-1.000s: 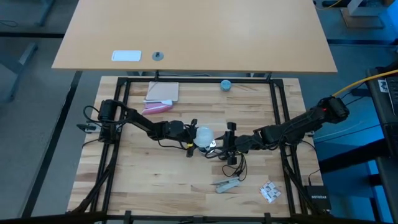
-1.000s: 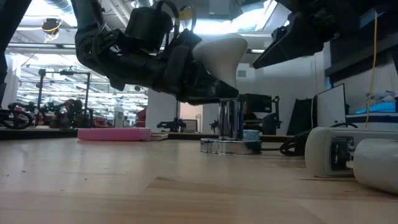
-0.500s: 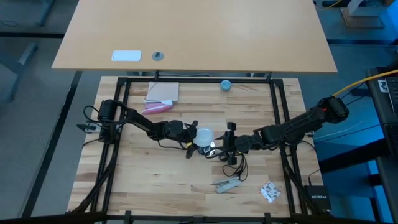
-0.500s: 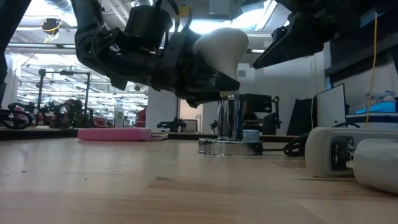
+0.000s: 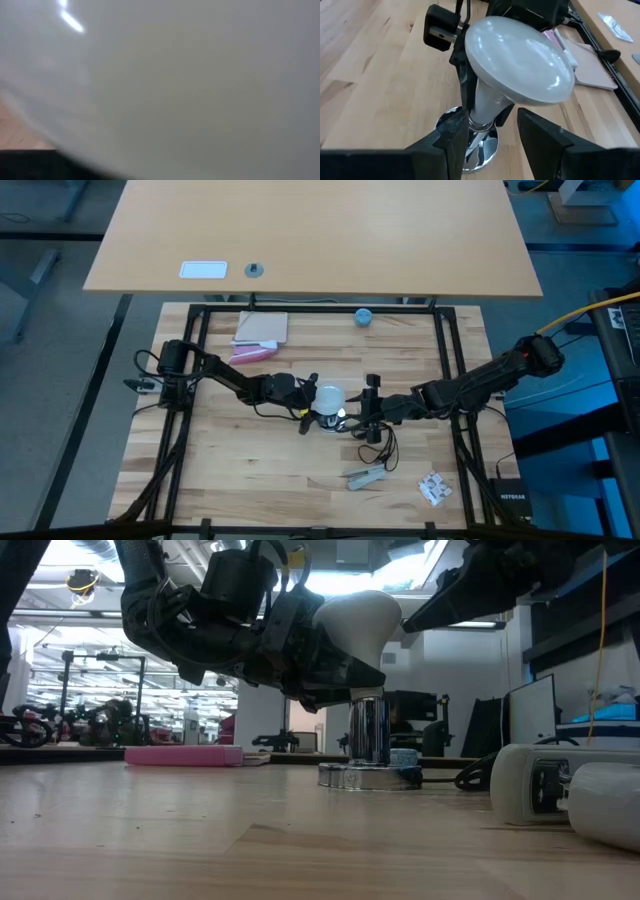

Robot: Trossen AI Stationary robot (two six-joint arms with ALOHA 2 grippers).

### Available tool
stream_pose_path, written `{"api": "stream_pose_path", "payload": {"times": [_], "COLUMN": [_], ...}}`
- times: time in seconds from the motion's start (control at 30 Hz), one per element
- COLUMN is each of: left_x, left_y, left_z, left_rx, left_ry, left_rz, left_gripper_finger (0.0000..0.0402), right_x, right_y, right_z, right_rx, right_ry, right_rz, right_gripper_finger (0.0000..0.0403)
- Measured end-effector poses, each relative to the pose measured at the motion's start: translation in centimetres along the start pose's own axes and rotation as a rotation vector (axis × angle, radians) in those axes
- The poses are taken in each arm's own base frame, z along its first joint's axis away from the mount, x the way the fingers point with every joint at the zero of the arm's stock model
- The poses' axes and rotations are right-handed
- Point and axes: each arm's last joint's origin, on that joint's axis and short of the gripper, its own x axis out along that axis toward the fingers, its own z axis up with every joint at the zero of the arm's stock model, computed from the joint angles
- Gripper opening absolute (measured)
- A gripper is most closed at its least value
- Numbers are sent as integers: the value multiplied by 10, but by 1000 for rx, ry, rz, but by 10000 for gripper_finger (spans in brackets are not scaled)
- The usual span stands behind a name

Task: Screw lightbulb
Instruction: Insert the lightbulb into the lamp

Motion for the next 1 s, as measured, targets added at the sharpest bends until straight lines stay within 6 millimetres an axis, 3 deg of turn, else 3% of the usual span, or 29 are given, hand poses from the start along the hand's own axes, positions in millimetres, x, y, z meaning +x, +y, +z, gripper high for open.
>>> {"api": "stream_pose_path", "payload": {"times": [0.53, 0.73, 1.0], "left_x": [0, 0, 0], "left_y": [0, 0, 0], "left_z": [1, 1, 1], "left_rx": [15, 16, 25], "left_ry": [-9, -10, -7], "left_rz": [7, 6, 7], "left_gripper_finger": [166, 138, 152], "right_x": [0, 0, 0], "right_y": [0, 0, 0], "right_z": [0, 2, 1], "right_rx": [-27, -71, -99], "right_ry": [-2, -22, -13], "right_rz": [-2, -11, -3], "right_gripper_finger": [175, 175, 175]}}
